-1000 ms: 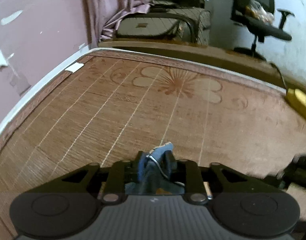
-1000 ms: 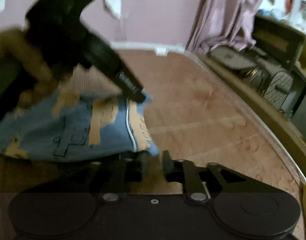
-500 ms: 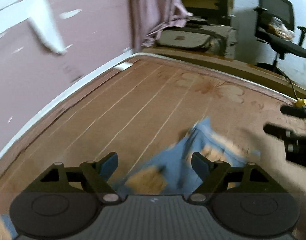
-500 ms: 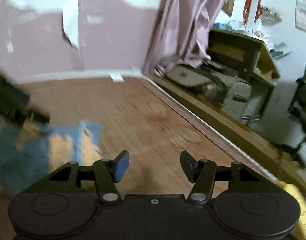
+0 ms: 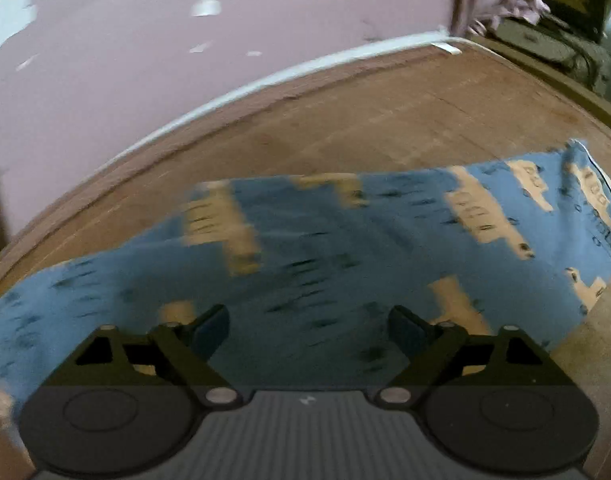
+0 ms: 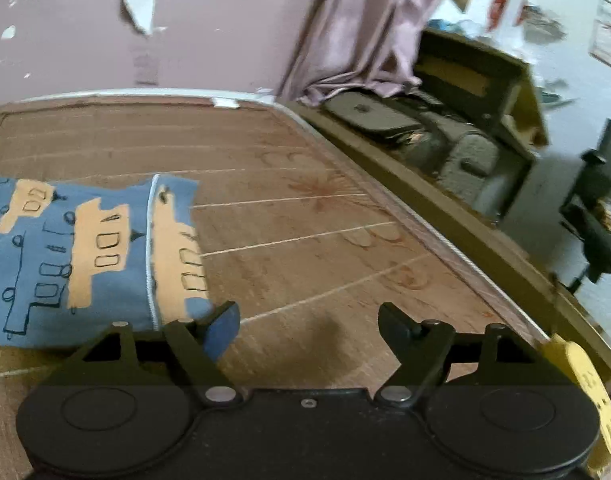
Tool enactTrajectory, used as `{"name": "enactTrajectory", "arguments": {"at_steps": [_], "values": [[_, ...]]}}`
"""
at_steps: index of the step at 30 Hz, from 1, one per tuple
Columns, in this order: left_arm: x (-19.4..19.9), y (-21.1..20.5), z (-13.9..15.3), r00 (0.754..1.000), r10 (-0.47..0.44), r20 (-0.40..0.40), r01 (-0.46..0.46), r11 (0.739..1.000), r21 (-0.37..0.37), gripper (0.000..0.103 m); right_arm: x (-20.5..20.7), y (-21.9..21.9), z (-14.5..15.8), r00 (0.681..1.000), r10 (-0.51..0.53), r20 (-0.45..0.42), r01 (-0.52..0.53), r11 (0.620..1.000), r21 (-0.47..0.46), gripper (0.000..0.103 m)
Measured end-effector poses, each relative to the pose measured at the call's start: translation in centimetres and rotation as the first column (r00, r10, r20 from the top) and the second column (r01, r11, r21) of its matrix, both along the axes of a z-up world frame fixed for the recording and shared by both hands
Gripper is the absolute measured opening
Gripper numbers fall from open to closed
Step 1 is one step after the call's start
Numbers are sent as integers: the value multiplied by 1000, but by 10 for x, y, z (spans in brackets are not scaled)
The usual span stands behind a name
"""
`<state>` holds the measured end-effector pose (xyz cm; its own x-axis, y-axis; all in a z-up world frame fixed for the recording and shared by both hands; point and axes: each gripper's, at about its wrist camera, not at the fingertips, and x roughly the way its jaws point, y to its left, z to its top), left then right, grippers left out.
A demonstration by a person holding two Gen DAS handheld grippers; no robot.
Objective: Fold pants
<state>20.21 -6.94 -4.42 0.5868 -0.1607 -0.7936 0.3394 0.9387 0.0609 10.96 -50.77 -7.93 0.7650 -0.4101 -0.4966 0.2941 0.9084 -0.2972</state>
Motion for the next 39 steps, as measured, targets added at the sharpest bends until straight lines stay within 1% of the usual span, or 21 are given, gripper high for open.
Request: {"name": "enactTrajectory", "arguments": {"at_steps": [3,7,10,13,15,16,19,20,21,22,23,24,26,28,30,31,34,35,36,38,39], "values": [[-4,35,23,997,0,72,1,1000,-17,90,-18,13,16,994,19,104,-21,1000,12,89],[23,68,47,993,21,114,-14,998,-64,90,-12,43,31,987,106,122,-124,981,147,96],[58,67,54,994,20,107,-9,995,-101,90,17,75,35,972,214,93,-230,945,232,95],[94,56,48,997,-36,67,43,994,-103,82,56,117,39,925,373,77,-379,881,284,91],[114,46,37,997,-77,16,78,994,-81,60,83,149,41,873,486,42,-475,829,294,81],[125,40,31,996,-92,-13,91,994,-64,56,94,162,44,844,535,31,-520,804,288,79],[135,35,15,989,-141,-46,140,990,-37,54,121,193,46,740,673,6,-646,707,289,73],[136,35,10,985,-160,-62,158,987,-35,54,126,200,45,716,698,-2,-666,684,299,67],[135,38,5,982,-172,-81,170,985,-39,50,128,206,42,700,714,-12,-676,667,313,60],[137,39,0,978,-181,-105,177,983,-48,42,129,209,37,690,724,-23,-677,656,333,55],[139,42,-4,974,-189,-124,183,982,-54,14,130,211,33,682,730,-32,-675,646,355,45],[139,43,-6,976,-191,-109,188,981,-39,7,130,212,26,673,738,-44,-672,636,379,38],[139,43,-4,974,-213,-81,211,977,-35,5,126,218,13,664,745,-64,-674,634,380,30],[139,42,-3,982,-184,-32,184,983,4,5,119,216,8,665,746,-47,-689,637,346,27],[137,38,-3,985,-173,14,172,984,55,5,115,212,8,692,721,-49,-679,671,298,29],[136,35,-7,985,-169,17,167,983,80,5,115,210,6,719,693,-58,-654,703,280,31],[132,31,-9,984,-175,30,170,977,126,8,114,186,7,784,619,-44,-567,743,356,43],[130,30,-7,984,-175,27,170,976,134,11,110,177,9,814,579,-51,-530,776,341,51],[129,28,-6,985,-169,23,164,976,145,13,105,166,11,855,513,-69,-474,829,297,62],[128,24,-3,988,-152,9,148,972,183,15,97,138,8,917,382,-115,-340,900,274,73],[127,23,-2,990,-141,3,137,971,196,16,89,114,10,934,343,-102,-290,893,345,73]]}}
